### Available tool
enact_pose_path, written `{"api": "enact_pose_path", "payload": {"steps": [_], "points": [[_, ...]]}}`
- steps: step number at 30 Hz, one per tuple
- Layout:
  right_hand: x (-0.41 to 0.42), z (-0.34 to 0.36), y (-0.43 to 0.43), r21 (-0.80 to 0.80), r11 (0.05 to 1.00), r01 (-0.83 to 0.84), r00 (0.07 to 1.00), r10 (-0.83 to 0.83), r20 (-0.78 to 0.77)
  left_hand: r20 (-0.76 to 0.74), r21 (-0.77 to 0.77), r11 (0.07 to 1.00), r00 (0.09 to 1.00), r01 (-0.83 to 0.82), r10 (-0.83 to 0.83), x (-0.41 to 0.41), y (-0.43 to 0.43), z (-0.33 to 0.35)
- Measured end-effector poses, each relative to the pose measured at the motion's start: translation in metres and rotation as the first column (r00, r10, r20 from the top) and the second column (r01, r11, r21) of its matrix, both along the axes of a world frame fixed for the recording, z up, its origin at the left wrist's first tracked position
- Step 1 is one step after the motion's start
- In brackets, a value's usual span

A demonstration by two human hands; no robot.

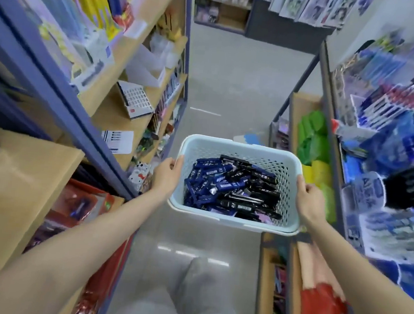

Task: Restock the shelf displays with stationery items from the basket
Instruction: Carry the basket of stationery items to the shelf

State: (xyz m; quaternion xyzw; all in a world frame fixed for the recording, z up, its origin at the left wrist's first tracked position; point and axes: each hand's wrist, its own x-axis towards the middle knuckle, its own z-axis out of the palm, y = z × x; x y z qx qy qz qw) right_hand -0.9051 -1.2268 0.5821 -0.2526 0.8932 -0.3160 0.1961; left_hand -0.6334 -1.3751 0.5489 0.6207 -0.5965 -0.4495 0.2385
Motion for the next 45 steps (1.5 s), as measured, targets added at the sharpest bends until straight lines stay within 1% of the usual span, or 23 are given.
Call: {"api": "enact_pose_path", "payload": {"steps": [2, 7, 9, 12, 15, 19, 25, 30, 34, 37, 43, 45], "points": [[-0.027, 0.001, -0.035, -0.002, 1.000, -0.024, 1.000, 0.024, -0.019, -0.020, 0.009, 1.000, 1.000, -0.005, 0.005, -0.024, -0.031, -0.001], [-0.078, 0.007, -0.117, 0.019, 0.999, -0.041, 0.998, 0.042, -0.043, 0.034, -0.017, 1.000, 0.999, -0.007, 0.007, -0.074, -0.108, 0.003], [-0.100, 0.005, -0.156, 0.016, 0.998, -0.054, 0.998, 0.054, -0.037, 0.049, -0.005, 1.000, 0.999, -0.014, 0.014, -0.093, -0.145, 0.003], [-0.128, -0.002, -0.213, 0.037, 0.998, -0.050, 0.998, 0.052, -0.044, 0.041, -0.014, 1.000, 0.999, -0.010, 0.010, -0.118, -0.203, -0.002], [-0.152, -0.003, -0.272, 0.034, 0.998, -0.048, 0.998, 0.050, -0.045, 0.032, -0.004, 1.000, 0.999, 0.007, -0.007, -0.140, -0.260, -0.002], [-0.183, -0.002, -0.351, 0.055, 0.997, -0.055, 0.996, 0.059, -0.073, 0.077, 0.003, 0.999, 0.996, 0.033, -0.034, -0.170, -0.334, 0.007], [-0.220, 0.010, -0.458, 0.062, 0.994, -0.092, 0.989, 0.099, -0.109, 0.080, 0.012, 1.000, 0.997, 0.016, -0.017, -0.206, -0.433, 0.013], [-0.255, -0.002, -0.559, 0.104, 0.979, -0.176, 0.980, 0.184, -0.075, 0.065, 0.042, 0.995, 0.994, -0.087, 0.084, -0.229, -0.504, -0.002], [-0.272, -0.015, -0.645, 0.131, 0.932, -0.337, 0.938, 0.344, -0.034, 0.104, 0.065, 0.982, 0.980, -0.178, 0.171, -0.238, -0.546, -0.016], [-0.282, -0.024, -0.700, 0.163, 0.891, -0.423, 0.904, 0.427, 0.012, 0.093, 0.138, 0.961, 0.969, -0.242, 0.230, -0.241, -0.574, -0.029], [-0.283, -0.037, -0.779, 0.195, 0.819, -0.540, 0.841, 0.536, 0.077, 0.127, 0.196, 0.922, 0.941, -0.334, 0.314, -0.244, -0.602, -0.038], [-0.280, -0.043, -0.796, 0.195, 0.796, -0.573, 0.819, 0.567, 0.092, 0.106, 0.206, 0.913, 0.936, -0.352, 0.337, -0.244, -0.605, -0.041]]}}
